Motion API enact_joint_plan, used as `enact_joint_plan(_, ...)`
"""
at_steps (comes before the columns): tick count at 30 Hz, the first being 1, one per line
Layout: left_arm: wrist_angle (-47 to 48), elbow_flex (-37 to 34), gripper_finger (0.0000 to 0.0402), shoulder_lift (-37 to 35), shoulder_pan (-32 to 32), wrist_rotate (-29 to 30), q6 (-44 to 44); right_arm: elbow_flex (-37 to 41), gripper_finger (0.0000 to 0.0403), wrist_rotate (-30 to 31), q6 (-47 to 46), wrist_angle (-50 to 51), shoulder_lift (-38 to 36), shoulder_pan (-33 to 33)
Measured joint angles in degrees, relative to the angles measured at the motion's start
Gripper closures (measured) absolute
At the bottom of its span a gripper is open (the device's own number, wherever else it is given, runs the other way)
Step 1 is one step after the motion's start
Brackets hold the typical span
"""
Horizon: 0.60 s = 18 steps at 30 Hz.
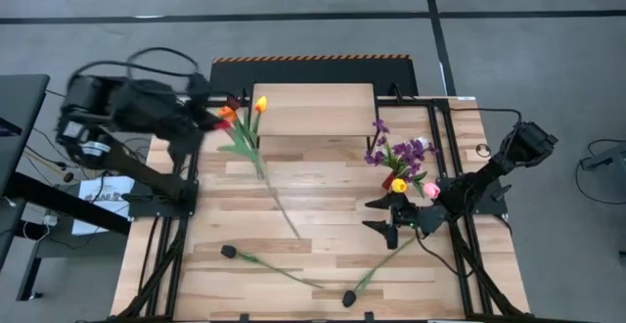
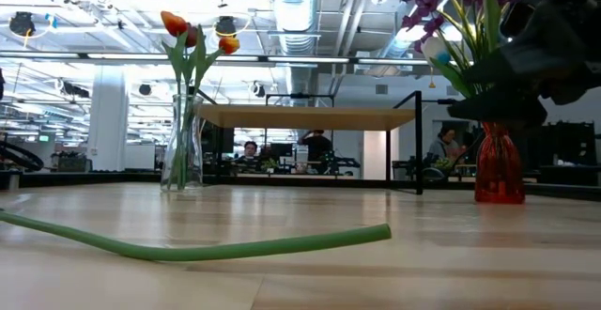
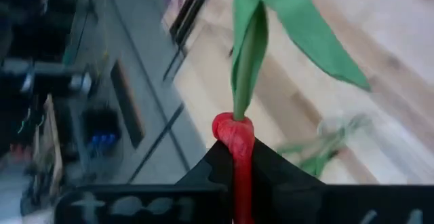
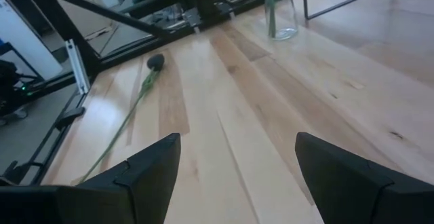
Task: Pick and place flowers into a vace then onto a shelf
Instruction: Put the red flower into the transparent vase
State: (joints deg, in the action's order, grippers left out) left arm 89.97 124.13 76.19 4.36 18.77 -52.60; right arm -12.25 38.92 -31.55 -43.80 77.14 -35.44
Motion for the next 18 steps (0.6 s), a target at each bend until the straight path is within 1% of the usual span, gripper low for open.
enact_joint_plan(1,0.18,-1.34,0.0401,-1.66,-0.32,1.26,0.66,0.00,0.0117,0.00,0.00,-0.14,-0.02,0.11)
enact_joint_plan(5,0.11,-5.35,0.0401,-6.19,-2.29,2.52,2.65,0.00,0.0117,-0.08,0.04,0.05,-0.02,0.72)
enact_joint_plan(9,0.05,-8.16,0.0401,-10.11,-3.59,9.20,4.00,0.00,0.0117,-0.07,0.41,0.10,-0.01,1.45)
enact_joint_plan(11,0.19,-9.13,0.0401,-10.84,-4.60,11.47,2.78,0.00,0.0117,-0.08,0.52,0.14,-0.02,1.89)
enact_joint_plan(13,0.00,-9.15,0.0401,-11.50,-6.02,11.66,1.14,0.00,0.0117,-0.07,0.55,0.14,-0.02,2.43)
enact_joint_plan(18,0.02,-9.20,0.0401,-11.94,-10.65,14.81,-4.84,0.00,0.0117,-0.07,1.53,0.12,-0.02,3.97)
